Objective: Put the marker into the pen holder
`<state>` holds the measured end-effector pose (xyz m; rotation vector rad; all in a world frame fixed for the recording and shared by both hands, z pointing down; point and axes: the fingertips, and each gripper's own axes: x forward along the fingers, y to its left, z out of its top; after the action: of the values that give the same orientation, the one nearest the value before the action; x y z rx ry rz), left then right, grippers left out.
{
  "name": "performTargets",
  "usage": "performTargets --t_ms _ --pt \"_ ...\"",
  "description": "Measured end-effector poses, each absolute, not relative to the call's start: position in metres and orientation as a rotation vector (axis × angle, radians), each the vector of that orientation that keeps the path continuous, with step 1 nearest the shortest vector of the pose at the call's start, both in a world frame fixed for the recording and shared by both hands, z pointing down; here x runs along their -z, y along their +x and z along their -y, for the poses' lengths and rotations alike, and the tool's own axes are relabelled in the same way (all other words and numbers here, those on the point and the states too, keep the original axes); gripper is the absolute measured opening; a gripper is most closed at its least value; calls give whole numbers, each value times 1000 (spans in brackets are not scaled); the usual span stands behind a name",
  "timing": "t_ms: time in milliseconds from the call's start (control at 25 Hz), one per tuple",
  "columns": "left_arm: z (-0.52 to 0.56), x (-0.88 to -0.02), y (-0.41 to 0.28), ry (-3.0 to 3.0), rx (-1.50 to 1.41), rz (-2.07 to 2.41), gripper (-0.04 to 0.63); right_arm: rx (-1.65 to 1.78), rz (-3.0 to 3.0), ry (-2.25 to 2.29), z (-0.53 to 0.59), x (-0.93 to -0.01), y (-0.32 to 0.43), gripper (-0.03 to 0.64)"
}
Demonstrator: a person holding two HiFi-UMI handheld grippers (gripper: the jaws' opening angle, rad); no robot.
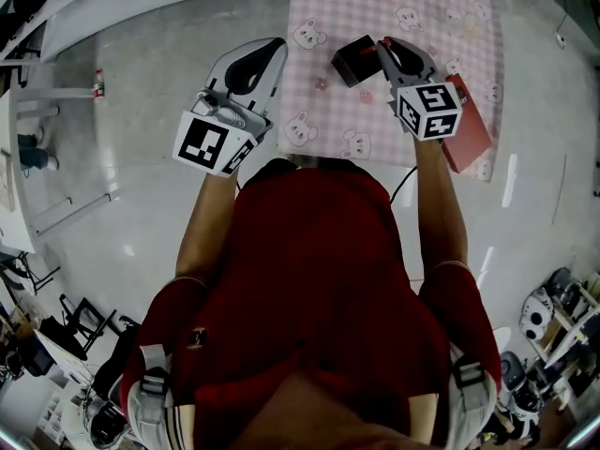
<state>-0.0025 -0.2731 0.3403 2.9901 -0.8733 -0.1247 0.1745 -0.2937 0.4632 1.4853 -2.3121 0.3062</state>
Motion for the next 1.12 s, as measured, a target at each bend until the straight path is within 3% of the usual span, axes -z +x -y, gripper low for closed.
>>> performTargets --t_ms 1120 --pt "262 -362 1 2881 -74 1140 6 -446 2303 1085 319 -555 168 52"
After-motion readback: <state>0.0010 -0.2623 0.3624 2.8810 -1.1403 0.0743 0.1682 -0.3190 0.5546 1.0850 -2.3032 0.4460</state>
